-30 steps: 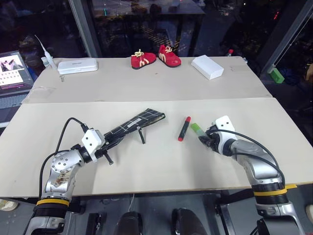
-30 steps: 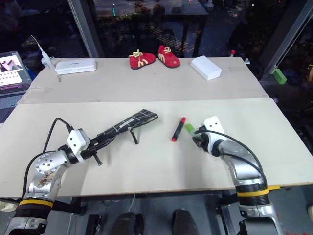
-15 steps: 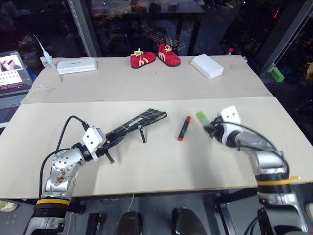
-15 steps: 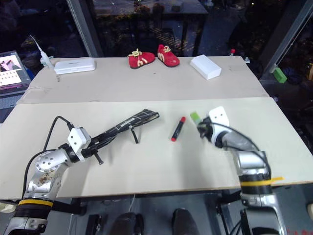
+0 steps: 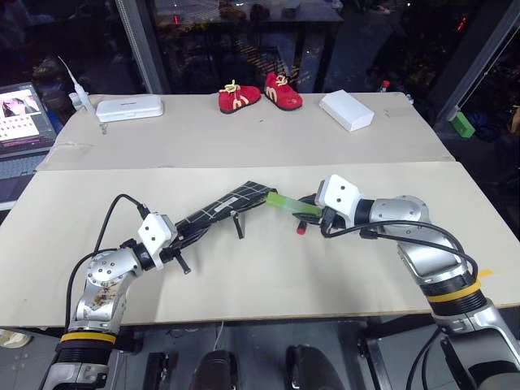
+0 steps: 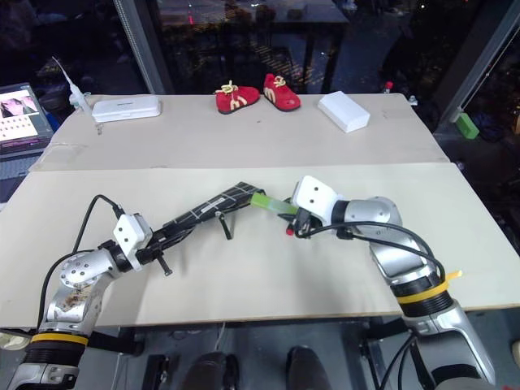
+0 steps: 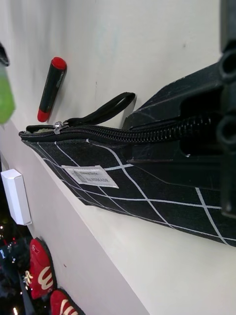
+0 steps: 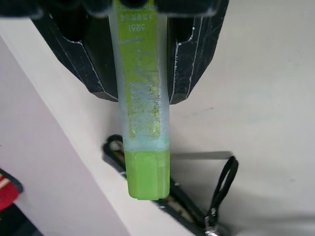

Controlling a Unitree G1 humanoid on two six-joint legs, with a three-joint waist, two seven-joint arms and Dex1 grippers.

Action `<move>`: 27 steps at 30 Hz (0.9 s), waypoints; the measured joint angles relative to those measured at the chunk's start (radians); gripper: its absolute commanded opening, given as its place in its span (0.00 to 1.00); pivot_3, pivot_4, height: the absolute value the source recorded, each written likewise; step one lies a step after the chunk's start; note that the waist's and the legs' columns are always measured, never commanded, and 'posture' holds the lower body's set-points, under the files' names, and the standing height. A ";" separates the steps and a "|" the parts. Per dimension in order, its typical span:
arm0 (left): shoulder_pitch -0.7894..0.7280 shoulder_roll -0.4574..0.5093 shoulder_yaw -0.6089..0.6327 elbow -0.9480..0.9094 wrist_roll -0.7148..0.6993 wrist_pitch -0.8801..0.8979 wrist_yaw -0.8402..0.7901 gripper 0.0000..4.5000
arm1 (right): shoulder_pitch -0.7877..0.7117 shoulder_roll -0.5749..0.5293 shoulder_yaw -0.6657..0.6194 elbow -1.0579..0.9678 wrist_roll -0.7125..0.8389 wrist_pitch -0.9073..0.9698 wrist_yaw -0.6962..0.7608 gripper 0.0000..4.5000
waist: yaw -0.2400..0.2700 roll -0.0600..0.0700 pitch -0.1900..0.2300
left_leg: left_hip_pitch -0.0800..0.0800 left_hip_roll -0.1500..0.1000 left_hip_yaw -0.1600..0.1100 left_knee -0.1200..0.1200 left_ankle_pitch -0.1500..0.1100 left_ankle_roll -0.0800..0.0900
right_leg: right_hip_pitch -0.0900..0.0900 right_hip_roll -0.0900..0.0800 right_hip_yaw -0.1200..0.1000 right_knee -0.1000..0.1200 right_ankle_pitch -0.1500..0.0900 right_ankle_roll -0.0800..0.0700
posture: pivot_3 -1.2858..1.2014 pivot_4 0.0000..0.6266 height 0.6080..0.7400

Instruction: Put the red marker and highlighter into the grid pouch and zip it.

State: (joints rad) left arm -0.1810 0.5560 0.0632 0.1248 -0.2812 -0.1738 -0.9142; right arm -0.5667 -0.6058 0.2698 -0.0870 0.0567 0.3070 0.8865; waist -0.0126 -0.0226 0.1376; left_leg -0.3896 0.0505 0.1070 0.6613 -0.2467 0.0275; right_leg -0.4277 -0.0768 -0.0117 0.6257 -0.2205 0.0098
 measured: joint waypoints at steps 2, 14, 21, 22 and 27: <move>0.001 0.000 0.000 0.000 0.000 0.000 -0.001 0.00 | 0.000 0.006 0.006 0.000 -0.010 0.000 0.000 0.23 | 0.000 0.000 0.000 | 0.000 0.000 0.000 0.000 0.000 0.000 | 0.000 0.000 0.000 0.000 0.000 0.000 | 0.52 0.24 1.00; 0.003 -0.005 0.000 0.002 0.002 -0.012 -0.016 0.00 | -0.025 0.032 0.018 0.058 -0.050 0.001 -0.003 0.23 | 0.000 0.000 0.000 | 0.000 0.000 0.000 0.000 0.000 0.000 | 0.000 0.000 0.000 0.000 0.000 0.000 | 0.52 0.24 1.00; 0.026 -0.006 -0.002 0.002 0.004 -0.027 -0.022 0.00 | -0.065 0.049 0.034 0.092 -0.076 0.037 -0.004 0.23 | -0.002 0.000 0.000 | 0.000 0.000 0.000 0.000 0.000 0.000 | 0.000 0.000 0.000 0.000 0.000 0.000 | 0.52 0.24 1.00; 0.028 -0.006 -0.002 0.002 0.004 -0.027 -0.022 0.00 | -0.075 0.050 0.042 0.106 -0.088 0.048 -0.004 0.23 | -0.001 0.000 0.000 | 0.000 0.000 0.000 0.000 0.000 0.000 | 0.000 0.000 0.000 0.000 0.000 0.000 | 0.52 0.24 1.00; 0.030 -0.007 -0.006 0.002 0.005 -0.028 -0.025 0.00 | -0.128 0.071 0.070 0.161 -0.131 0.072 -0.017 0.23 | -0.002 0.000 0.000 | 0.000 0.000 0.001 0.000 0.000 0.000 | -0.001 0.000 0.000 0.000 0.000 0.000 | 0.52 0.24 1.00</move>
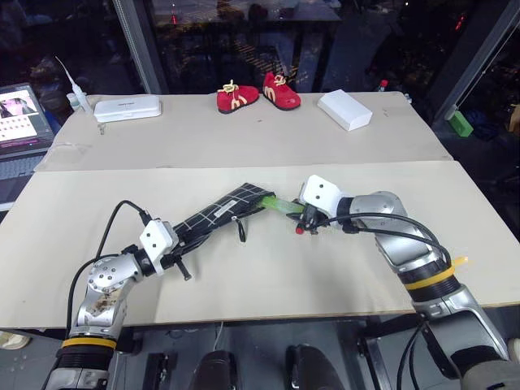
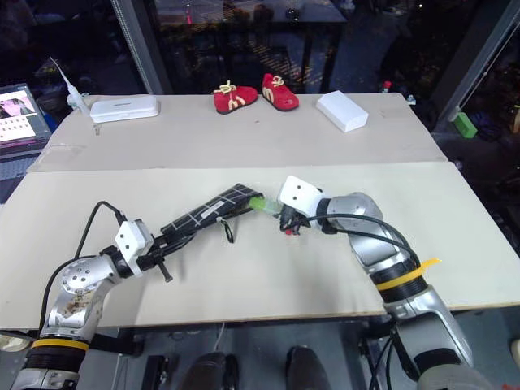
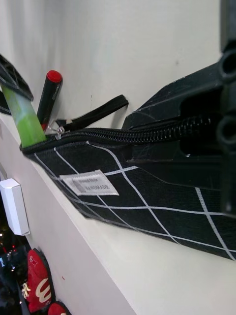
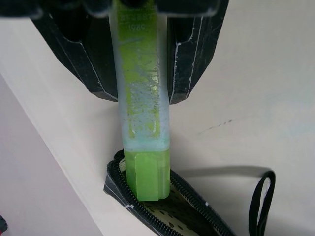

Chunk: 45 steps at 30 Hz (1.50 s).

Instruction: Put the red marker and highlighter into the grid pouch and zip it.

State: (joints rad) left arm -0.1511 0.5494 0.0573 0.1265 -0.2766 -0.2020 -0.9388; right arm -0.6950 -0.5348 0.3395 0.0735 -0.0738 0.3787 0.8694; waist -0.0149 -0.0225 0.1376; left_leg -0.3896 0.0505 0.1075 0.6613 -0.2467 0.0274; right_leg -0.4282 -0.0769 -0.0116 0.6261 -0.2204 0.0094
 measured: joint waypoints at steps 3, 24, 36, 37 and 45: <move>0.000 0.000 -0.001 0.000 0.000 0.000 -0.005 0.00 | -0.028 0.014 0.016 0.017 -0.035 -0.006 -0.005 0.23 | 0.000 0.000 0.000 | 0.000 0.000 0.000 0.000 0.000 0.000 | 0.000 0.000 0.000 0.000 0.000 0.000 | 0.52 0.24 1.00; 0.000 0.002 0.001 0.010 0.000 -0.013 -0.026 0.00 | -0.104 0.195 0.222 0.169 -0.296 -0.462 -0.130 0.23 | -0.002 0.000 0.000 | 0.000 0.000 0.001 0.000 0.000 0.000 | 0.000 0.000 0.000 0.001 0.000 0.000 | 0.52 0.24 1.00; 0.004 -0.003 0.005 0.010 0.000 -0.015 -0.024 0.00 | -0.103 0.205 0.154 0.213 -0.258 -0.544 -0.144 0.88 | -0.002 0.000 0.000 | 0.000 0.000 0.001 0.000 0.000 0.000 | 0.000 0.000 0.000 0.001 0.000 0.000 | 0.52 0.24 1.00; 0.004 -0.004 0.005 0.010 -0.001 -0.015 -0.024 0.00 | -0.103 0.205 0.151 0.213 -0.257 -0.545 -0.146 0.96 | -0.002 0.000 0.000 | 0.000 0.000 0.001 0.000 0.000 0.000 | 0.000 0.000 0.000 0.001 0.000 0.000 | 0.52 0.24 1.00; 0.001 -0.017 0.007 0.008 -0.040 0.040 -0.014 0.00 | -0.062 0.137 0.089 0.188 -0.150 -0.538 -0.045 0.99 | 0.000 0.000 0.000 | 0.000 0.000 0.001 0.000 0.000 0.000 | 0.000 0.000 0.000 0.001 0.000 0.000 | 0.52 0.24 1.00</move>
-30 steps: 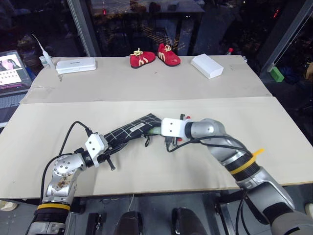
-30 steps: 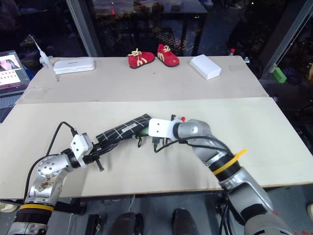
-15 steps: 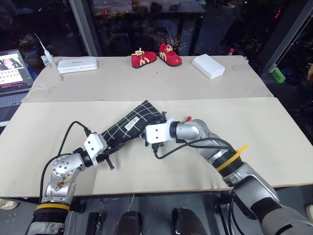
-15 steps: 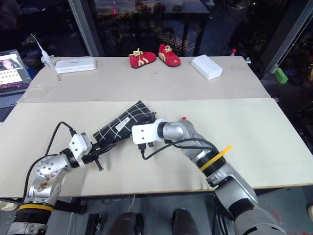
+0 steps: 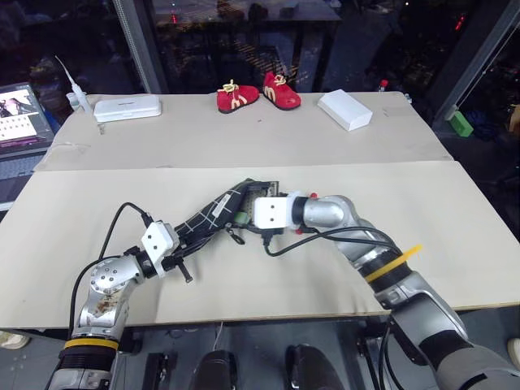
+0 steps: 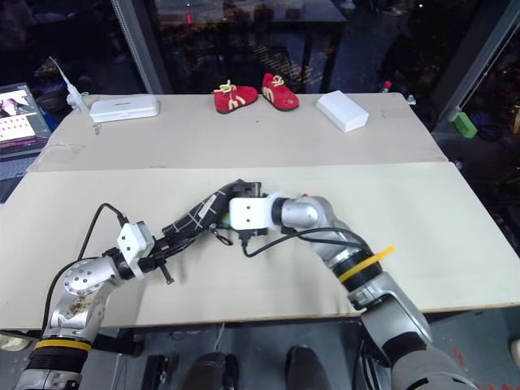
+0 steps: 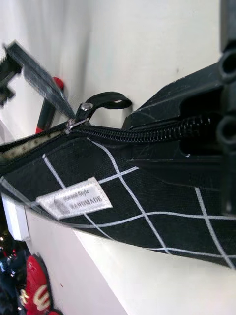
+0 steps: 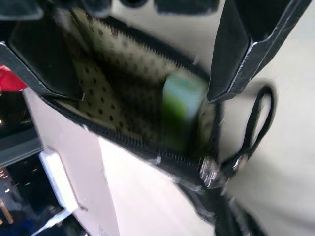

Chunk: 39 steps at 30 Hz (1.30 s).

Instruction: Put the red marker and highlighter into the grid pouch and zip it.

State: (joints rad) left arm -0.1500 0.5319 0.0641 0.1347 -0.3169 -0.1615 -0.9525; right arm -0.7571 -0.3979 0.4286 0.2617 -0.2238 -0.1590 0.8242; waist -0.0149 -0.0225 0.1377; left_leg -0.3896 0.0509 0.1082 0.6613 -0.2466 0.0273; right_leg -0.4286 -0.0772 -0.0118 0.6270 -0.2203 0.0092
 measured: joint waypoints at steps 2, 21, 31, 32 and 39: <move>-0.001 0.000 0.001 -0.008 -0.009 0.028 0.000 0.00 | 0.034 -0.044 -0.053 -0.068 0.102 0.062 0.084 0.99 | 0.002 0.000 0.000 | 0.000 0.000 -0.001 0.000 0.000 0.000 | 0.001 0.000 0.000 -0.001 0.000 0.000 | 0.52 0.24 1.00; 0.009 0.008 0.002 -0.020 -0.010 0.036 -0.005 0.00 | 0.183 0.164 -0.400 -0.278 0.325 1.051 -0.413 0.99 | 0.000 0.000 0.000 | -0.005 0.000 -0.001 0.000 0.000 0.000 | -0.006 -0.001 0.002 0.001 0.001 -0.001 | 0.52 0.24 1.00; 0.009 0.008 0.002 -0.020 -0.010 0.036 -0.010 0.00 | 0.184 0.164 -0.395 -0.302 0.325 1.053 -0.459 0.99 | -0.003 0.000 0.000 | -0.007 0.000 -0.001 0.000 0.000 0.000 | -0.008 0.000 0.001 0.001 0.001 -0.001 | 0.52 0.24 1.00; 0.009 0.008 0.002 -0.020 -0.010 0.036 -0.010 0.00 | 0.185 0.161 -0.389 -0.302 0.323 1.045 -0.461 0.99 | -0.003 0.000 0.000 | -0.007 0.000 -0.001 0.000 0.000 0.000 | -0.008 0.000 0.001 0.001 0.001 -0.001 | 0.52 0.24 1.00; 0.008 0.009 0.002 -0.020 -0.010 0.036 -0.010 0.00 | 0.202 0.169 -0.362 -0.254 0.292 1.015 -0.507 0.99 | -0.005 0.000 0.000 | -0.007 0.000 0.000 0.000 0.000 0.000 | -0.008 0.001 0.001 0.001 0.001 -0.001 | 0.52 0.24 1.00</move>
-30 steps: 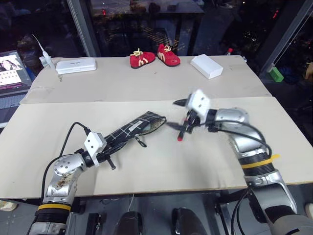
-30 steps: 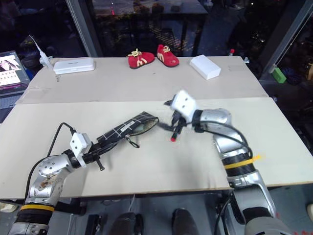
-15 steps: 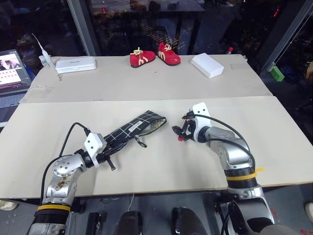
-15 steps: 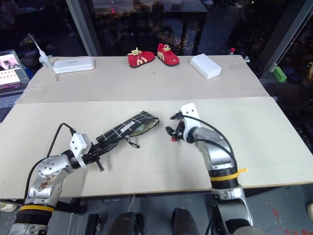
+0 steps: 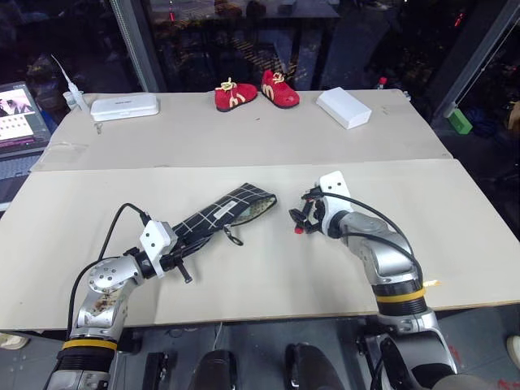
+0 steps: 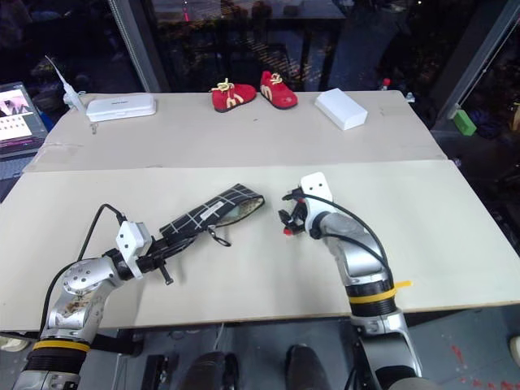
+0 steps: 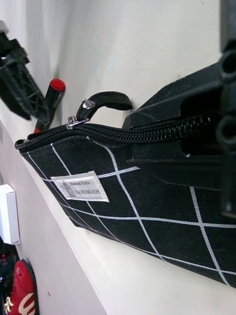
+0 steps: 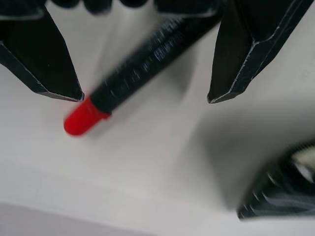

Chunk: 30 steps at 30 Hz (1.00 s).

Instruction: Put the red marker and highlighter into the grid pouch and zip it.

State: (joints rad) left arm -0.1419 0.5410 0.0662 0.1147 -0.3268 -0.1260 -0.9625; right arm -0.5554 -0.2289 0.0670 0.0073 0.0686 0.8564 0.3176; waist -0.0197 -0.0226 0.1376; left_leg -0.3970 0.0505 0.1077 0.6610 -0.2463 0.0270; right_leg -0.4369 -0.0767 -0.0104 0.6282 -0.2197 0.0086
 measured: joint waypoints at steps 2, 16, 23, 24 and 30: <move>0.000 0.000 0.000 0.000 0.000 0.000 0.000 0.00 | 0.000 0.020 0.000 0.024 -0.010 -0.011 -0.029 0.99 | 0.000 0.000 0.000 | 0.000 0.000 0.000 0.000 0.000 0.000 | 0.000 0.000 0.000 0.000 0.000 0.000 | 0.52 0.24 1.00; -0.001 0.002 0.000 0.000 0.000 0.000 0.002 0.00 | 0.020 0.068 0.002 0.053 -0.025 -0.069 -0.080 0.40 | -0.001 0.000 0.000 | 0.000 0.000 0.000 0.000 0.000 0.000 | 0.000 0.000 0.000 0.000 0.000 0.000 | 0.52 0.24 1.00; -0.010 0.015 0.000 0.000 0.000 0.001 -0.001 0.00 | 0.020 0.056 0.004 0.056 -0.024 -0.084 -0.062 0.12 | -0.003 0.000 0.000 | 0.000 0.000 0.000 0.000 0.000 0.000 | 0.000 0.000 0.000 0.000 0.000 0.000 | 0.52 0.24 1.00; -0.011 0.016 0.000 0.000 0.000 0.001 -0.001 0.00 | 0.020 0.055 0.004 0.056 -0.023 -0.087 -0.058 0.12 | -0.002 0.000 0.000 | 0.000 0.000 0.000 0.000 0.000 0.000 | 0.000 0.000 0.000 0.000 0.000 0.000 | 0.52 0.24 1.00; -0.020 0.022 0.000 -0.001 0.000 0.002 -0.002 0.00 | 0.010 -0.069 0.077 0.032 -0.046 -0.314 0.080 0.12 | -0.001 0.000 0.000 | -0.001 0.000 0.000 0.000 0.000 0.000 | -0.001 0.000 0.000 0.000 0.000 0.000 | 0.52 0.24 1.00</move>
State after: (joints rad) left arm -0.1614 0.5626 0.0659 0.1142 -0.3269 -0.1243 -0.9643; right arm -0.5458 -0.2982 0.1438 0.0393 0.0227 0.5428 0.3979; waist -0.0212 -0.0226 0.1376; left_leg -0.3978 0.0503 0.1073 0.6610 -0.2463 0.0270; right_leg -0.4374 -0.0768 -0.0105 0.6279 -0.2198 0.0090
